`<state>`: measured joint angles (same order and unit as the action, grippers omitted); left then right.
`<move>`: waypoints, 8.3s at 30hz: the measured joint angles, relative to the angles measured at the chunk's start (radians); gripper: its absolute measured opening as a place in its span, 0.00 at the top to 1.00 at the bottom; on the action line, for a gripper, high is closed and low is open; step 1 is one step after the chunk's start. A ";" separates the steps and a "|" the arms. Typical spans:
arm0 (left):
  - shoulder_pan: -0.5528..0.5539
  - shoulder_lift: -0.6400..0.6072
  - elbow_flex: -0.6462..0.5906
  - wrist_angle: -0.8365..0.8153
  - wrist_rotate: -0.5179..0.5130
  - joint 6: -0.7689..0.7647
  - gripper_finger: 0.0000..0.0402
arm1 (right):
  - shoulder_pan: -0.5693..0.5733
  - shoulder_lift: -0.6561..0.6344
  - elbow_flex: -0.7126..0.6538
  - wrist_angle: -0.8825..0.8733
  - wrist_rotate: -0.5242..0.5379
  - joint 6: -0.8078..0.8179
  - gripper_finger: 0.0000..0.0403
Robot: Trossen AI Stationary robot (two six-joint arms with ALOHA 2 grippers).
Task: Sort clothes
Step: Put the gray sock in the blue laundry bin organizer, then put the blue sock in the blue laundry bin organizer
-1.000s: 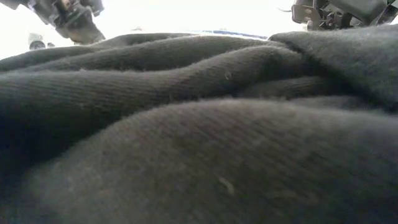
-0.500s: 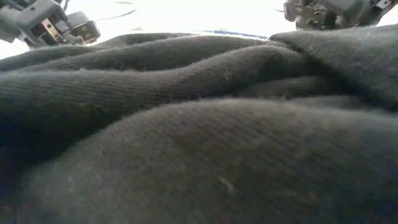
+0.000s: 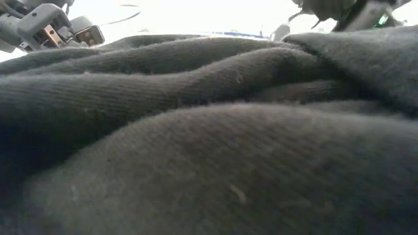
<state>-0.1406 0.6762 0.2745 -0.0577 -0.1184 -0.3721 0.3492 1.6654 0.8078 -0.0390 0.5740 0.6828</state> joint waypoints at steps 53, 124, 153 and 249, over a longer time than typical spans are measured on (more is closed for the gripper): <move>0.000 0.001 0.000 0.015 -0.026 0.092 1.00 | 0.052 -0.267 0.788 -0.967 0.375 -0.212 0.98; 0.001 0.001 0.004 0.109 -0.071 0.053 1.00 | -0.488 -0.527 0.671 -1.159 -0.107 -0.209 0.44; 0.000 0.001 0.098 0.013 -0.026 0.053 1.00 | 0.036 -0.431 0.023 -0.351 -0.029 0.008 0.45; 0.000 0.748 0.098 0.518 -0.042 -0.003 0.62 | 0.132 -0.481 0.256 -0.267 0.181 -0.369 1.00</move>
<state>-0.1402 1.4239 0.3721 0.4606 -0.1608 -0.3748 0.4814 1.1843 1.0643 -0.3056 0.7551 0.3134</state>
